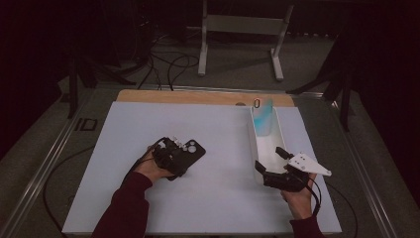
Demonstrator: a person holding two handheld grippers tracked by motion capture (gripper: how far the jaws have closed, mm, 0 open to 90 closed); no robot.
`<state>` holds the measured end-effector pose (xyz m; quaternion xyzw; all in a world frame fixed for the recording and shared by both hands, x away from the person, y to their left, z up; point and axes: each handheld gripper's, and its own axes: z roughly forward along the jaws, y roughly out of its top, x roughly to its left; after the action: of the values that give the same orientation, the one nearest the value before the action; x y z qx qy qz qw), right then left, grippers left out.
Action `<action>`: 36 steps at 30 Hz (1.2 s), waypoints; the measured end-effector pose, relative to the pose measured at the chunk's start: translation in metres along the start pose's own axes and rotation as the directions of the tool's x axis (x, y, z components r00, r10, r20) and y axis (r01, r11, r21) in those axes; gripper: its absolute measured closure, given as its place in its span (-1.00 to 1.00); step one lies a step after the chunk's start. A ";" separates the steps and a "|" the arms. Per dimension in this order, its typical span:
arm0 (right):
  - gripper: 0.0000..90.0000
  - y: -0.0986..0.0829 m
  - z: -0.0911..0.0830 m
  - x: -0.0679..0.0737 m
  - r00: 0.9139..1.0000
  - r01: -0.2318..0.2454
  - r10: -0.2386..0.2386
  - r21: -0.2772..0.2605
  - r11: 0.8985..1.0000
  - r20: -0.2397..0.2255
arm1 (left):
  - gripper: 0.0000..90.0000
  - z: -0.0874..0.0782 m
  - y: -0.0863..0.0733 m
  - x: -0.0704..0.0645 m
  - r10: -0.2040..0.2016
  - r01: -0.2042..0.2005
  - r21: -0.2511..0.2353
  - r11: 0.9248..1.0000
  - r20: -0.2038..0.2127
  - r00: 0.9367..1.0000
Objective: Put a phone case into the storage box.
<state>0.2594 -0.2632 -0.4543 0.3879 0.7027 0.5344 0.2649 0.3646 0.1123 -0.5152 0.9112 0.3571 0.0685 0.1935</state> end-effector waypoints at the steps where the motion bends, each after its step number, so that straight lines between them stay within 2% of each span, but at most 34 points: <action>1: -0.81 0.000 0.000 0.000 1.000 -0.002 0.002 0.000 1.000 -0.002 | -0.71 0.000 0.000 0.000 0.002 -0.002 0.001 1.000 -0.002 1.000; 11: -0.81 0.001 0.000 0.000 1.000 -0.003 0.003 -0.001 1.000 -0.005 | -0.65 -0.002 0.000 -0.004 0.015 -0.015 -0.010 1.000 -0.020 1.000; 21: -0.81 0.003 -0.002 -0.002 1.000 -0.016 0.016 -0.006 1.000 -0.003 | -0.65 -0.008 0.003 -0.008 0.002 -0.005 -0.066 0.998 -0.047 0.999; 36: -0.81 0.005 -0.002 -0.003 0.999 -0.035 0.035 -0.006 0.999 -0.012 | -0.65 -0.028 0.007 -0.010 -0.005 -0.005 -0.136 0.991 -0.075 0.997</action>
<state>0.2613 -0.2659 -0.4488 0.3963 0.6955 0.5435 0.2525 0.3548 0.1092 -0.4869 0.8926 0.3587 0.1269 0.2419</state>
